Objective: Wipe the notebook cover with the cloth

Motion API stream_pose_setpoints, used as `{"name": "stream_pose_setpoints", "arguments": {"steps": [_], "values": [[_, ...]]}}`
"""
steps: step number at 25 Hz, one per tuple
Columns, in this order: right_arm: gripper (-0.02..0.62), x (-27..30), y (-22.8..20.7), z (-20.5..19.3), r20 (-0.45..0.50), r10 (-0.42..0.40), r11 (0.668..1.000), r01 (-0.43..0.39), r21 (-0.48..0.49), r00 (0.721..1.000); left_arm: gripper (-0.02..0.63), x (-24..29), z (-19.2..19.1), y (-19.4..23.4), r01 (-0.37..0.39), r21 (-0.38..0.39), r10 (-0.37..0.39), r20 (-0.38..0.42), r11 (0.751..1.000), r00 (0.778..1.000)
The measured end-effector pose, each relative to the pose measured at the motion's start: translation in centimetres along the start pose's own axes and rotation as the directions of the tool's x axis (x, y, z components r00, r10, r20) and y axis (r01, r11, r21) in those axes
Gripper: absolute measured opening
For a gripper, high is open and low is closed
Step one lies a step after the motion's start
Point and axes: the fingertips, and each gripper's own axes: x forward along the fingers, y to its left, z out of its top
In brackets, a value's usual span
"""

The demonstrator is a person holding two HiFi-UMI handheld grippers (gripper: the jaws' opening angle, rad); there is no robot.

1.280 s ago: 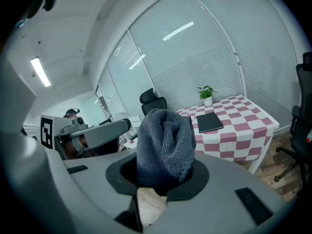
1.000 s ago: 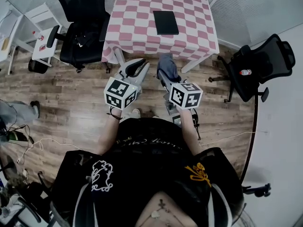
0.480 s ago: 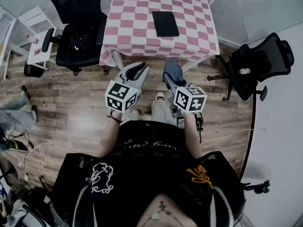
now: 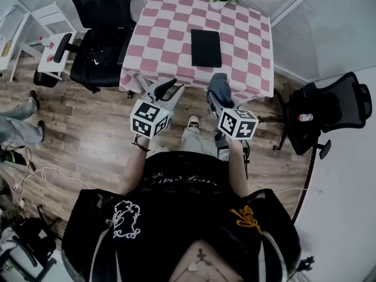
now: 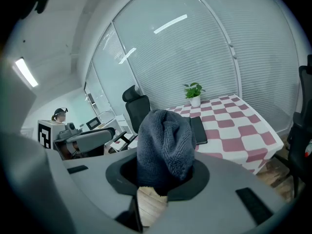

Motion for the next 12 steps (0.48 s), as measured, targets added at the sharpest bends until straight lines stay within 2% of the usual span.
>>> {"name": "stream_pose_setpoints", "arguments": {"steps": [5, 12], "values": [[0.081, 1.6, -5.9, 4.5, -0.001, 0.042, 0.999, -0.042, -0.007, 0.999, 0.114, 6.5, 1.9, 0.2, -0.052, 0.015, 0.052, -0.002, 0.999, 0.999], [0.081, 4.0, -12.1, 7.0, -0.049, 0.097, 0.995, -0.097, -0.003, 0.994, 0.112, 12.3, 2.8, 1.0, -0.146, 0.022, 0.147, -0.047, 0.989, 0.988]]}}
